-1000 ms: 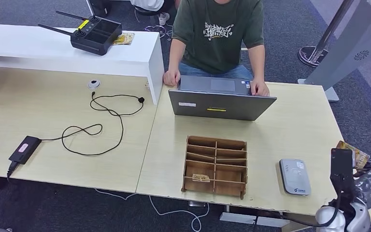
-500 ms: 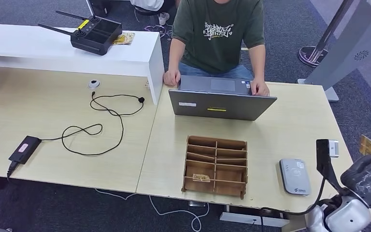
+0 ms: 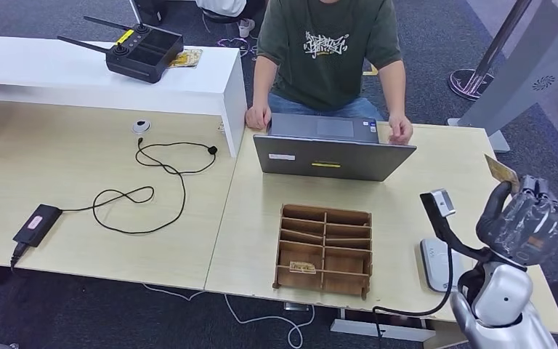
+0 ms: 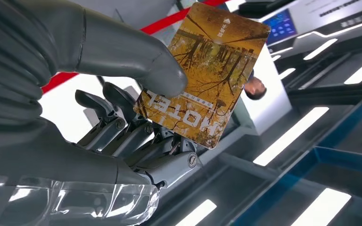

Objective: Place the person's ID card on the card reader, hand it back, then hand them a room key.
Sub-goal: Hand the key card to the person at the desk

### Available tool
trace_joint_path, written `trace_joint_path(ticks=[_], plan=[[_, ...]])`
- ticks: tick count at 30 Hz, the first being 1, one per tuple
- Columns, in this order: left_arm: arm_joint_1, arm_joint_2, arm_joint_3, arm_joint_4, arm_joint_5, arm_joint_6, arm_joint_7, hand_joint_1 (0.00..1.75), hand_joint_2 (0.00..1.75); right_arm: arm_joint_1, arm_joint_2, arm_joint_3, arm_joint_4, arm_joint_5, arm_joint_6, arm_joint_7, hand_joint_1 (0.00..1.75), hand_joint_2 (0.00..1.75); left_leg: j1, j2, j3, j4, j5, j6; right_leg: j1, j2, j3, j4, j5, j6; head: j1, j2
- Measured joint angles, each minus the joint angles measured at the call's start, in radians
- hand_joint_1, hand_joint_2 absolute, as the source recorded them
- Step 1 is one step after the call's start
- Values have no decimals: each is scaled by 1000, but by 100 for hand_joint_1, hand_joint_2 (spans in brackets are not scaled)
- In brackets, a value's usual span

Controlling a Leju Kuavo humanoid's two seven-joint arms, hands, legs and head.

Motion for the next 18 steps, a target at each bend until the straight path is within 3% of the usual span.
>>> trace_joint_path(ticks=[9, 18], plan=[[-4, -1, -1, 0, -5, 0, 3, 0, 0, -143, 1, 166, 22, 0, 0, 0, 175, 175, 0, 0, 0, 0, 1, 0, 0, 0, 0, 1, 0, 0, 0, 0], [-10, 0, -15, 1, -10, 0, 6, 0, 0, -262, 60, 302, 85, 0, 0, 0, 175, 175, 1, 0, 0, 0, 1, 0, 0, 0, 0, 1, 0, 0, 0, 0]])
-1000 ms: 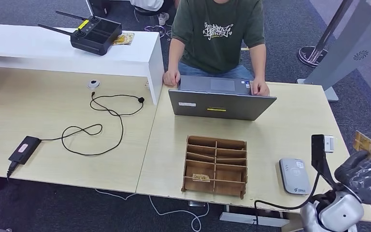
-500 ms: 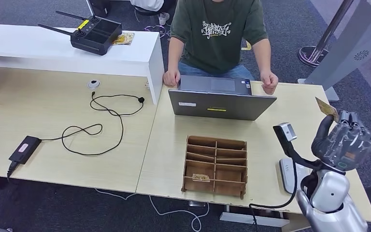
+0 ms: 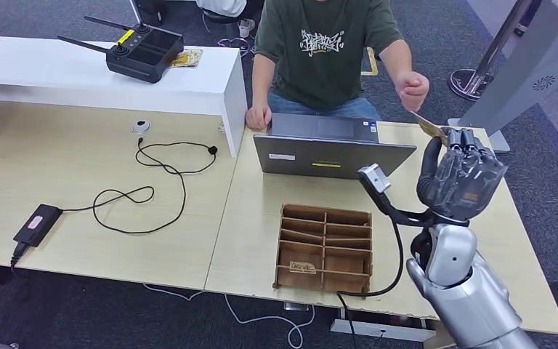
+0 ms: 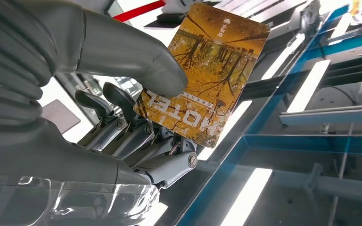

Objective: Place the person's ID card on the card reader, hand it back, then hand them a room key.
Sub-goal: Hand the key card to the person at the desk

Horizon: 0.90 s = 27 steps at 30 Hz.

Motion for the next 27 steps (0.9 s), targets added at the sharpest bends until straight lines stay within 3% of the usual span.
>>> trace_joint_path(ticks=[10, 21, 27], plan=[[-4, 3, -17, 4, -1, 0, 0, 0, 0, -106, 108, 61, 131, 0, 0, -10, 175, 175, 0, 0, 0, 0, 1, 0, 0, 0, 0, 0, 0, 0, 0, 0], [-4, 2, -18, 5, 1, 0, 0, 0, 0, -194, 230, -1, 318, -1, 0, -101, 175, 175, 0, -1, 0, 0, 1, 0, 0, -1, 0, 0, 1, -1, 0, 0], [-2, 2, -18, 5, 3, -1, 0, 0, 0, -231, 271, -21, 418, -2, 0, -115, 175, 175, 0, 0, 0, 0, 1, 0, 0, 0, 0, 0, 1, -1, 0, 0]])
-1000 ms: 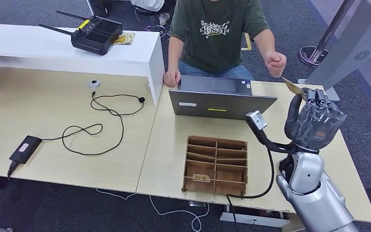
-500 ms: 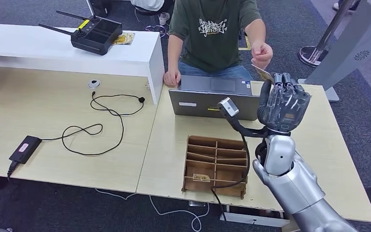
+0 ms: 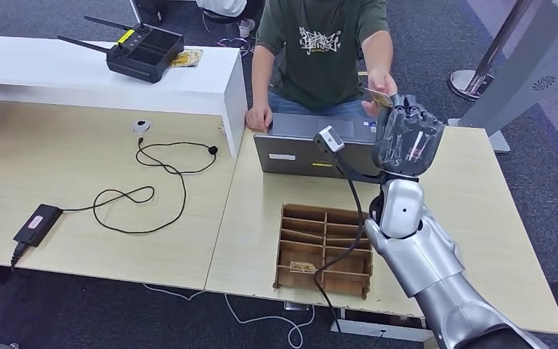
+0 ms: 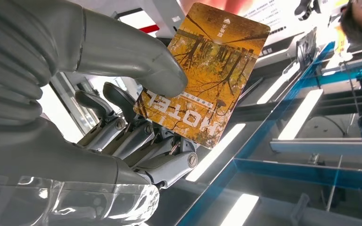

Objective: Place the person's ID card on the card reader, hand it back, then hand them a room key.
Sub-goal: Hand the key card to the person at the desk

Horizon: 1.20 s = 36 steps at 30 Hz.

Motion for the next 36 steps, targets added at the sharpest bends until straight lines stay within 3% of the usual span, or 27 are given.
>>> trace_joint_path(ticks=[11, 19, 20, 23, 24, 36], plan=[[2, 0, 0, 0, 1, -3, 1, 0, 0, -89, 39, 53, 213, 2, 0, 14, 175, 175, 0, 0, 0, 0, 0, 0, 0, 0, 0, 0, 0, 0, 0, 0], [3, 0, 0, 0, 2, -3, 4, 0, 0, -113, 40, 94, 280, 2, 0, 13, 175, 175, 0, 0, 0, 0, 0, 0, 0, 0, 0, 0, 0, 0, 0, 0], [3, 0, 0, 0, 3, -3, 4, 0, 0, -115, 40, 96, 285, 2, 0, 13, 151, 175, 0, 0, 0, 0, 0, 0, 0, 0, 0, 0, 0, 0, 0, 0], [3, 0, 0, 0, 3, -3, 4, 0, 0, -118, 41, 100, 298, 2, 0, 11, 20, 175, 0, 0, 0, 0, 0, 0, 0, 0, 0, 0, 0, 0, 0, 0], [4, 0, 0, 0, 3, -3, 4, 0, 0, -118, 41, 101, 301, 2, 0, 10, 0, 175, 0, 0, 0, 0, 0, 0, 0, 0, 0, 0, 0, 0, 0, 0], [8, 0, 0, 0, 8, -3, 5, 0, 0, -117, 47, 88, 320, -13, 0, -40, 0, 175, 0, 0, 0, 0, 0, 0, 0, 0, 0, 0, 0, 0, 0, 0]])
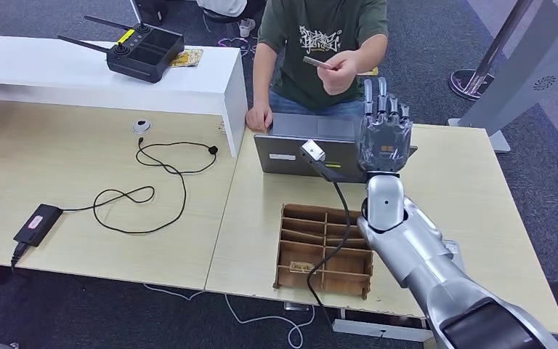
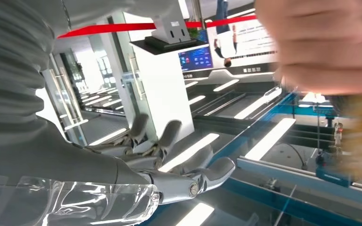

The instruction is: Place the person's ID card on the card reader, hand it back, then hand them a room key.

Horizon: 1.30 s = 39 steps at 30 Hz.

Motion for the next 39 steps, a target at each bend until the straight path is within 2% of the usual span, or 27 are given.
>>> trace_joint_path(ticks=[10, 18, 33, 39], plan=[[1, 0, 0, 0, 11, 0, 7, 0, 0, 43, 1, -134, -64, -10, 0, -70, 0, 175, 0, 0, 0, 0, 0, 0, 0, 0, 0, 0, 0, 0, 0, 0], [2, -1, 0, 0, 15, 4, 7, 0, 0, 135, 0, -275, -209, 15, -1, -118, 0, 175, 0, 0, 0, 0, 0, 0, 0, 0, 0, 0, 0, 0, 0, 0], [4, 0, 0, 0, 17, 4, 5, 0, 0, 314, -17, -399, -494, 15, -1, -123, 0, 175, 0, 0, 0, 0, 0, 0, 0, 0, -1, 0, 0, 0, 0, 0], [5, 1, 0, 0, 16, 4, 3, 0, 0, 450, -47, -445, -628, 15, -1, -98, 0, 175, 0, 0, 0, 0, -1, 0, 0, 0, -1, -1, -1, 1, 0, 0]])
